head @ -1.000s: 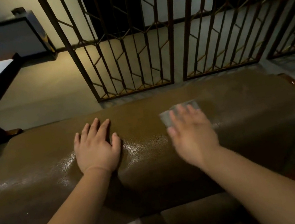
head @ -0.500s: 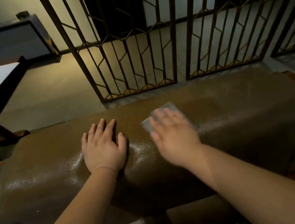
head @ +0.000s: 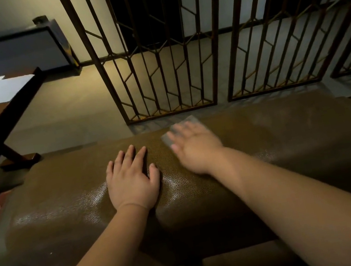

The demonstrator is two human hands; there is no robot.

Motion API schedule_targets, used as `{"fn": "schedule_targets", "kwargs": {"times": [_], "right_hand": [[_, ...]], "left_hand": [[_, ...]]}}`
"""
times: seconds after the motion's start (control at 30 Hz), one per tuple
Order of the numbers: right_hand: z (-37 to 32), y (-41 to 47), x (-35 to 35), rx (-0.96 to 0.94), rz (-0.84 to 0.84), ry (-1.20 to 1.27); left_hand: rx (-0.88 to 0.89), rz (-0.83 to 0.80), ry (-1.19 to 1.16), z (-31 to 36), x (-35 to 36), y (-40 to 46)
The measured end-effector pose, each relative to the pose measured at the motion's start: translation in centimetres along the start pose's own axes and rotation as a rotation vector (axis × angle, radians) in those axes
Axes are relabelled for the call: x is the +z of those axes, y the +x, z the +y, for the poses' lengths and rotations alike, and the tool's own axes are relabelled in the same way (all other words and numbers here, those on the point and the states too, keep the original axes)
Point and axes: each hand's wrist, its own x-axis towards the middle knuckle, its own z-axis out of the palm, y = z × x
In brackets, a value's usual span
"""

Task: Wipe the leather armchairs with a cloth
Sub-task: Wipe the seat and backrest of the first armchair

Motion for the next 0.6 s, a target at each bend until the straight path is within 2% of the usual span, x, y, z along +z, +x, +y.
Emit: {"fn": "schedule_targets", "kwargs": {"times": [0.07, 0.1, 0.17, 0.23, 0.3, 0.37, 0.47, 0.53, 0.6], "right_hand": [[-0.5, -1.4, -0.2, -0.126, -0.028, 0.028], [0.9, -1.8, -0.3, -0.109, -0.017, 0.030], [5.6, -2.6, -0.4, 0.069, -0.003, 0.025], [9.9, -3.7, -0.6, 0.337, 0.034, 0.049], [10.0, -4.7, -0.1, 0.462, 0.037, 0.063], [5.8, -6.0, 1.3, 0.380, 0.050, 0.052], [0.0, -10.3, 4.1, 0.041, 0.129, 0.003], [1.6, -12.0, 4.6, -0.099, 0.104, -0.025], [6.5, -13.2, 4.1, -0.077, 0.119, -0.074]], "left_hand": [[0.003, 0.004, -0.003, 0.0, -0.1, 0.1], [0.004, 0.002, -0.003, 0.0, -0.1, 0.2], [0.005, -0.017, -0.003, 0.0, -0.1, 0.1], [0.002, -0.025, -0.007, -0.1, 0.0, 0.0], [-0.005, -0.021, -0.003, -0.3, 0.0, 0.0], [-0.005, -0.024, -0.002, -0.6, -0.1, 0.3], [-0.001, -0.040, -0.013, -0.4, -0.5, 0.2], [-0.008, -0.086, -0.005, -0.3, -0.7, 0.0], [-0.001, -0.149, 0.019, 0.0, -1.3, -0.5]]}}
